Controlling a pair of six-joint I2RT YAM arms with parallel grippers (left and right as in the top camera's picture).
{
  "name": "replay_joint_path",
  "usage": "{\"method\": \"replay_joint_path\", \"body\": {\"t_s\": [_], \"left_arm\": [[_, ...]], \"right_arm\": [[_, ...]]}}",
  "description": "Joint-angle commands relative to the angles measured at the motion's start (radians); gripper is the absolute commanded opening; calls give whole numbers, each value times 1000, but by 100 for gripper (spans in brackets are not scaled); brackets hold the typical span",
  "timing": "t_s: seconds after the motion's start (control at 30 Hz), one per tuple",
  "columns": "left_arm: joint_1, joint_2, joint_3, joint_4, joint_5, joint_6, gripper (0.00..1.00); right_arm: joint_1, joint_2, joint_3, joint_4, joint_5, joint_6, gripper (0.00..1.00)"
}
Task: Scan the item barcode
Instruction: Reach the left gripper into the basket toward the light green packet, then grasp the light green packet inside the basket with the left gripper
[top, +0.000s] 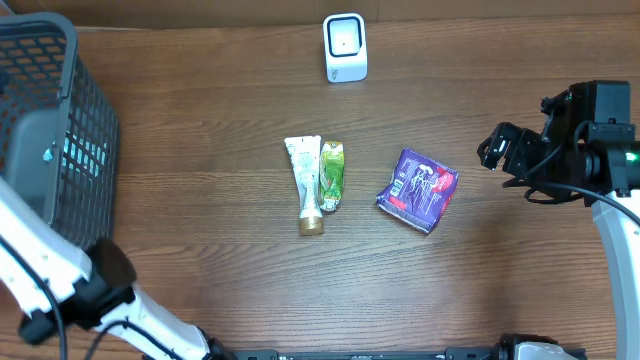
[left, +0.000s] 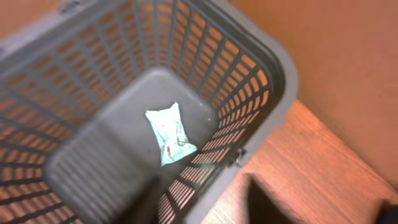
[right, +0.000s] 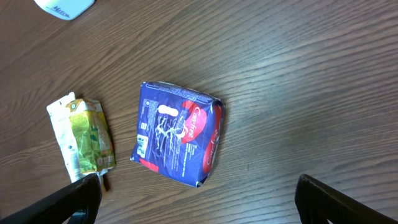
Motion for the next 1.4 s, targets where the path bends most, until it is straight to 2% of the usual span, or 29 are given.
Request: {"method": "replay_joint_path", "body": {"t_s": [0.0,0.03,0.07,0.17,0.3,0.5,0.63,0.87,0.93,1.37], "left_arm": [[3,92,-46,-15,-45,-8,86],[3,108,-55,-19,-45,-19,93],[3,130,-68,-23,-45,-30,95],[3,199,-105,-25,-45,-73,96],[5,311,-135,-21,-1,-98,94],[7,402,-139,-19,-14,-109,88],[26,404,-142,1,-33,-105,89],[58,398,-142,-2,-31,-93,83],[61,370,-142,-2,-38,-78,80],[74,178,-142,-74,-61,-86,80]], "right_arm": [[-3,-2,5,6,-5,-22,100],[-3,-2,5,6,-5,-22,100],[-3,-2,5,5,-5,-22,100],[-3,-2,5,1,-5,-22,100],[-3,-2,5,-15,-5,-22,100],[-3,-2,5,-46,-5,-47,100],[-3,-2,5,-50,-5,-48,100],[-3,-2,5,-48,-9,-48,100],[-3,-2,5,-49,-9,-48,100],[-3,-2,5,-39,-9,-48,100]]}}
